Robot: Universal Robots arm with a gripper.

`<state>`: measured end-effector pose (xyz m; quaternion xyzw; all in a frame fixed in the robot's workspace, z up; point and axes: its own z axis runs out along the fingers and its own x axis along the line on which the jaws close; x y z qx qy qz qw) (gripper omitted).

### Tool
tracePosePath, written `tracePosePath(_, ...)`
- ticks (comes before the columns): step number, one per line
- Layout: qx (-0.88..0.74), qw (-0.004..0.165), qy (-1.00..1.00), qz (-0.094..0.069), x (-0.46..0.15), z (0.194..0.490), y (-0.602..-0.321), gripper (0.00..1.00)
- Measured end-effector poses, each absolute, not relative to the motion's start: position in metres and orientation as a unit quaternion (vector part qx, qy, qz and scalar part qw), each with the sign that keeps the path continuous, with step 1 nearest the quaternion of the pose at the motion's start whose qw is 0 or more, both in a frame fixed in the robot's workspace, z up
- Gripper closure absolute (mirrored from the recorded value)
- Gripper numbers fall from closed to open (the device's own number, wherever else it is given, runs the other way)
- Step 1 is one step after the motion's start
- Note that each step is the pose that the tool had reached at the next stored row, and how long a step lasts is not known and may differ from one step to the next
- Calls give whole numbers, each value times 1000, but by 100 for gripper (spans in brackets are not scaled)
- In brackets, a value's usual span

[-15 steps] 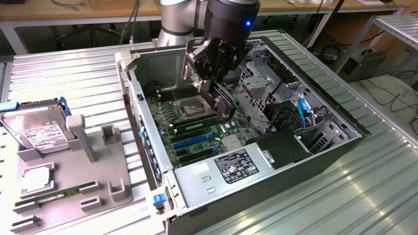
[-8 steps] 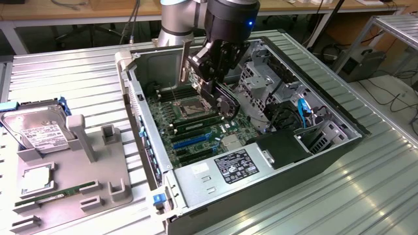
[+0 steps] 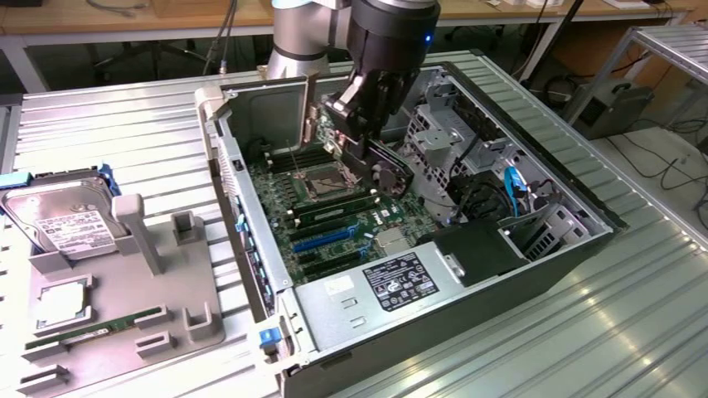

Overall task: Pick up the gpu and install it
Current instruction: 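Insert the gpu into the slot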

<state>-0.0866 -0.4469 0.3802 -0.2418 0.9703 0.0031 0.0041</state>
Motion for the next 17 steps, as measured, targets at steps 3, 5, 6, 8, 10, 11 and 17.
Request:
tracePosePath(3, -264, 7, 964, 2, -87, 380, -447, 74)
tracePosePath(5, -280, 8, 960, 2, -87, 380, -447, 74)
tracePosePath(6, -288, 9, 958, 2, -87, 379, -447, 74)
tracePosePath(8, -306, 10, 952, 2, -87, 379, -447, 74)
tracePosePath(10, -328, 11, 945, 2, -87, 378, -447, 74)
tracePosePath(11, -336, 11, 942, 2, -87, 378, -447, 74)
tracePosePath(17, -403, 11, 915, 3, -87, 374, -447, 74)
